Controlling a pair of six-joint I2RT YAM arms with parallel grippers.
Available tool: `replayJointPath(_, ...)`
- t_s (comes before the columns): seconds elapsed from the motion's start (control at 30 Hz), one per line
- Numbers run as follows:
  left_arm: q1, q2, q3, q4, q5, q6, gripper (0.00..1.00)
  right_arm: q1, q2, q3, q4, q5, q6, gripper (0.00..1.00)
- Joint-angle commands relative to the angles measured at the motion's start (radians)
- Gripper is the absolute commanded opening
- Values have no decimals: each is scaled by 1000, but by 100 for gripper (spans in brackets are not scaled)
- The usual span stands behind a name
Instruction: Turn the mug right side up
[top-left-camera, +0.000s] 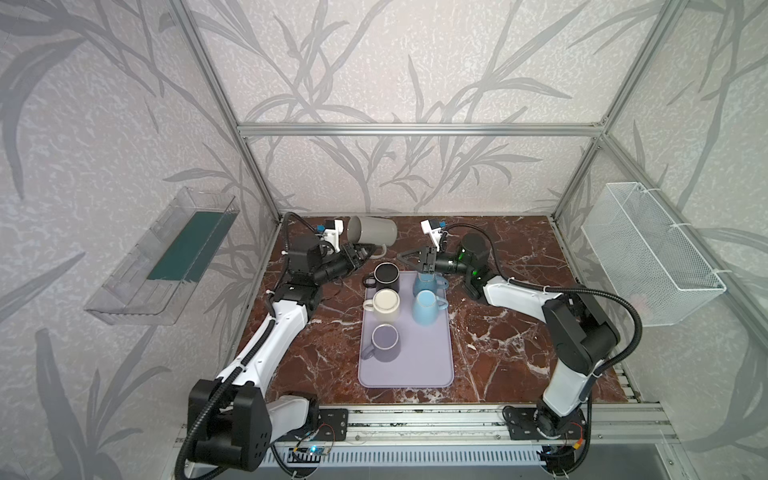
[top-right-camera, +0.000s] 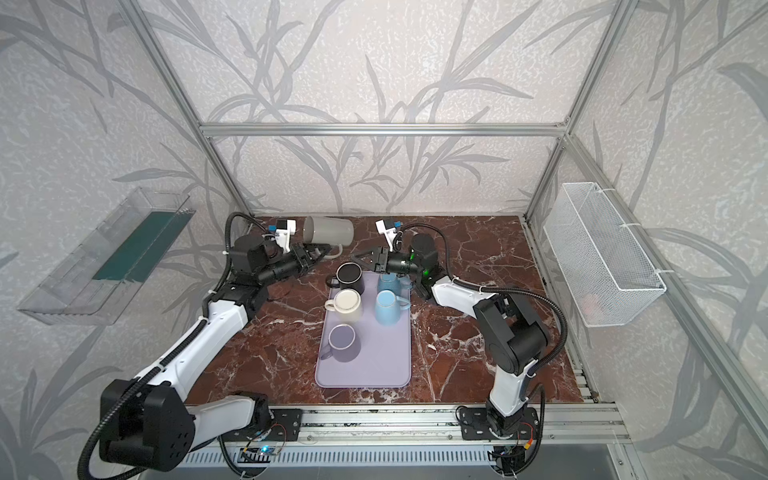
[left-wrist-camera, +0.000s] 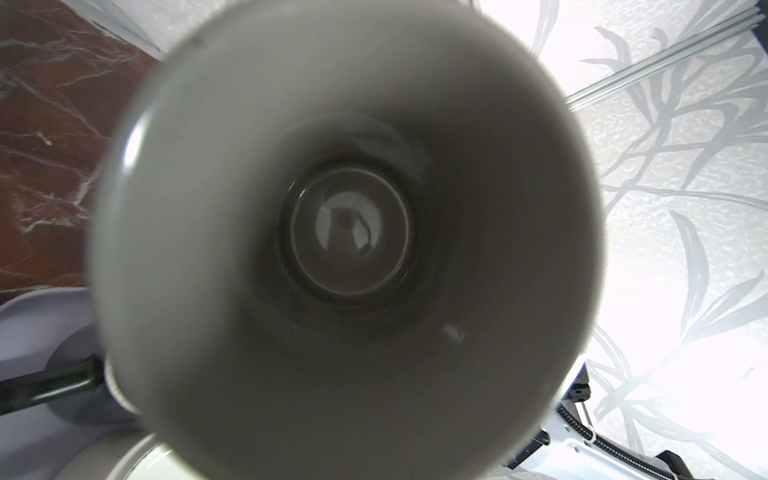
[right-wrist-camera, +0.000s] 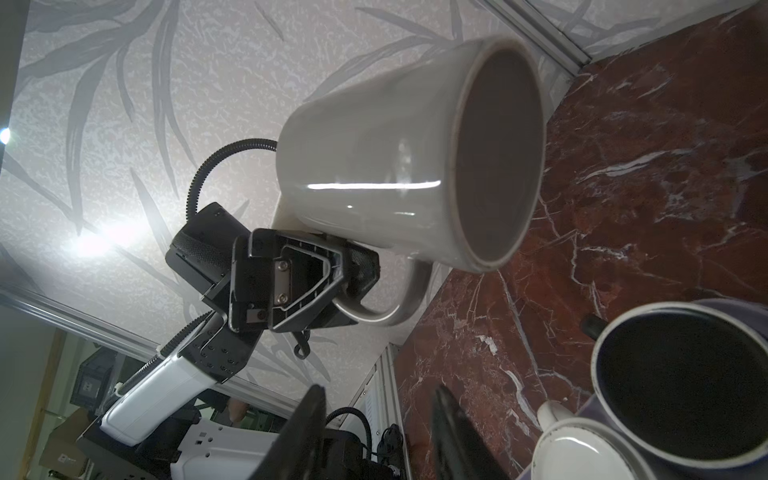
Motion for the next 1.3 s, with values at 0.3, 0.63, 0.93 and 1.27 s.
replayJointPath(0.3,84,75,203,-287,-137,301,0,-101,-241,-131,-202,-29,-137,43)
replayJointPath(0.63,118,243,315,-422,-260,452,0,-170,-330,-177,-309,-64,-187,43)
replayJointPath(0.93,124,406,446,-538,-421,589,0,-203,-347,-209,-302,-87,-181,43)
replayJointPath(1.27,132,567,587,-623,-551,756,0,-256,-390,-256,-303,-111,-179,43)
